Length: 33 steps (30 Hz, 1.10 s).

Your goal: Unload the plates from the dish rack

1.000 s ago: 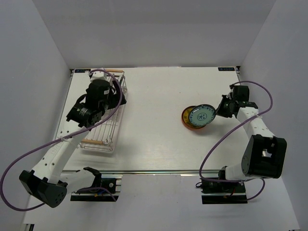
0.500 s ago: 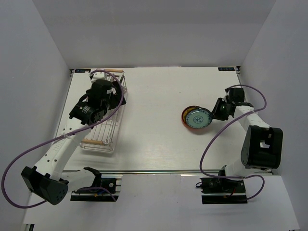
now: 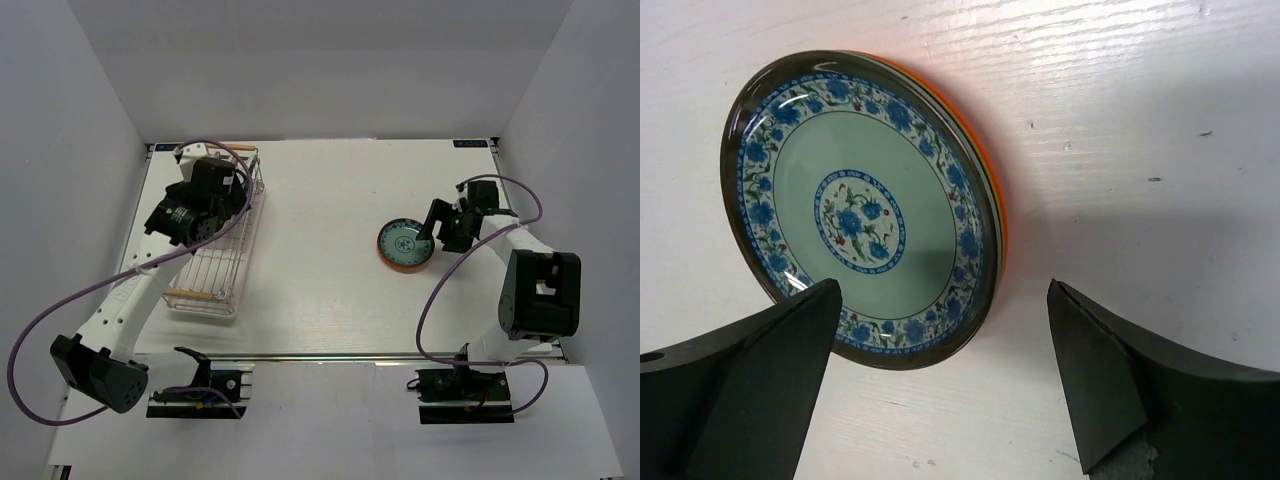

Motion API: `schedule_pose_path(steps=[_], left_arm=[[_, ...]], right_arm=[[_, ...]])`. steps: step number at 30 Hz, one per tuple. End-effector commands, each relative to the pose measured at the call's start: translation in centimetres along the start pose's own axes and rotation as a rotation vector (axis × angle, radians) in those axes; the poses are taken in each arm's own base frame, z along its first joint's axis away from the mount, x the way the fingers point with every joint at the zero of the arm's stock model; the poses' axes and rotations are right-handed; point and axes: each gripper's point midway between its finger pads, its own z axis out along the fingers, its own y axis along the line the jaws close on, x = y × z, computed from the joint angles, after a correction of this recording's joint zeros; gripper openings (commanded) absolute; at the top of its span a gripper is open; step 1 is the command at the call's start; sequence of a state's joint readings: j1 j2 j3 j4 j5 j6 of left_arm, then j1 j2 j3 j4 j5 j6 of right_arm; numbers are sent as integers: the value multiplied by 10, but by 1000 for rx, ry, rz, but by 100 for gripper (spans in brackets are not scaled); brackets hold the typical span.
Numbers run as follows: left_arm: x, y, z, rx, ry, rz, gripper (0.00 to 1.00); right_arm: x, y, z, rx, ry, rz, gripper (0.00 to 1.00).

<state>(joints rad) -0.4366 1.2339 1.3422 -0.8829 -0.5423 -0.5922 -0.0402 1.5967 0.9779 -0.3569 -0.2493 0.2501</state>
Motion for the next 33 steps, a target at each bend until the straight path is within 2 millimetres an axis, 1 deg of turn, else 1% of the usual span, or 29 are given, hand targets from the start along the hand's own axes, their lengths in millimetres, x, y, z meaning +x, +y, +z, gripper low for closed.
schedule_pose_path(steps=[1, 3, 4, 5, 6, 7, 8, 9, 10, 12, 13, 15, 16, 17, 19, 20, 21, 22, 24, 25, 26, 28, 29, 31, 32, 33], left_arm=[[-29, 34, 0, -170, -90, -23, 98], [-41, 51, 2, -247, -113, -16, 98], [-43, 52, 6, -260, -111, -6, 98], [-48, 53, 7, -257, -115, 35, 98], [-57, 50, 10, -244, -143, 35, 98], [-61, 51, 14, -238, -145, 48, 98], [-61, 49, 18, -223, -147, 115, 98], [-66, 44, 22, -191, -156, 113, 98], [-67, 43, 27, -176, -142, 186, 98], [-66, 34, 36, -118, -136, 238, 98], [-63, 25, 40, -63, -124, 313, 98], [-57, 19, 49, -37, -101, 355, 98], [-60, 27, 52, -78, -106, 358, 98], [-57, 28, 57, -93, -90, 366, 98], [-58, 35, 65, -131, -82, 380, 95], [-51, 38, 73, -146, -49, 391, 93], [-53, 38, 75, -153, -47, 393, 91], [-53, 43, 80, -179, -39, 381, 90], [-51, 44, 86, -207, -27, 378, 89], [-51, 47, 89, -219, -22, 360, 89], [-50, 44, 92, -202, -19, 356, 89], [-46, 48, 98, -215, -10, 350, 88], [-48, 52, 100, -227, -14, 344, 87], [-47, 51, 103, -235, -6, 339, 85], [-49, 56, 104, -247, -5, 334, 82], [-49, 56, 105, -250, -6, 334, 80]], right_arm=[[-26, 6, -14, 9, -83, -26, 89], [-28, 2, -18, 35, -95, -22, 89], [-30, 2, -20, 36, -103, -24, 89], [-31, 3, -23, 37, -110, -26, 89], [-32, 3, -25, 42, -115, -29, 89], [-34, 3, -27, 41, -121, -31, 89], [-34, 4, -29, 40, -122, -34, 89], [-35, 4, -30, 40, -127, -34, 89], [-34, 5, -30, 39, -123, -35, 89], [-34, 4, -30, 48, -118, -30, 89], [-35, 4, -30, 49, -117, -30, 89], [-33, 2, -29, 58, -101, -28, 89], [-33, 2, -29, 58, -101, -28, 89], [-33, 2, -30, 58, -102, -28, 89], [-32, 2, -30, 59, -101, -29, 89], [-32, 1, -30, 60, -100, -30, 89], [-32, 2, -30, 61, -103, -31, 89], [-32, 1, -30, 62, -102, -31, 89], [-30, 0, -29, 62, -96, -29, 89], [-30, 1, -29, 62, -95, -32, 89], [-29, 0, -28, 63, -91, -29, 89], [-29, 0, -27, 64, -85, -29, 89], [-29, -1, -27, 65, -84, -30, 89], [-28, -1, -27, 65, -82, -31, 89], [-27, 0, -27, 64, -82, -33, 89], [-28, 0, -26, 65, -81, -31, 89]])
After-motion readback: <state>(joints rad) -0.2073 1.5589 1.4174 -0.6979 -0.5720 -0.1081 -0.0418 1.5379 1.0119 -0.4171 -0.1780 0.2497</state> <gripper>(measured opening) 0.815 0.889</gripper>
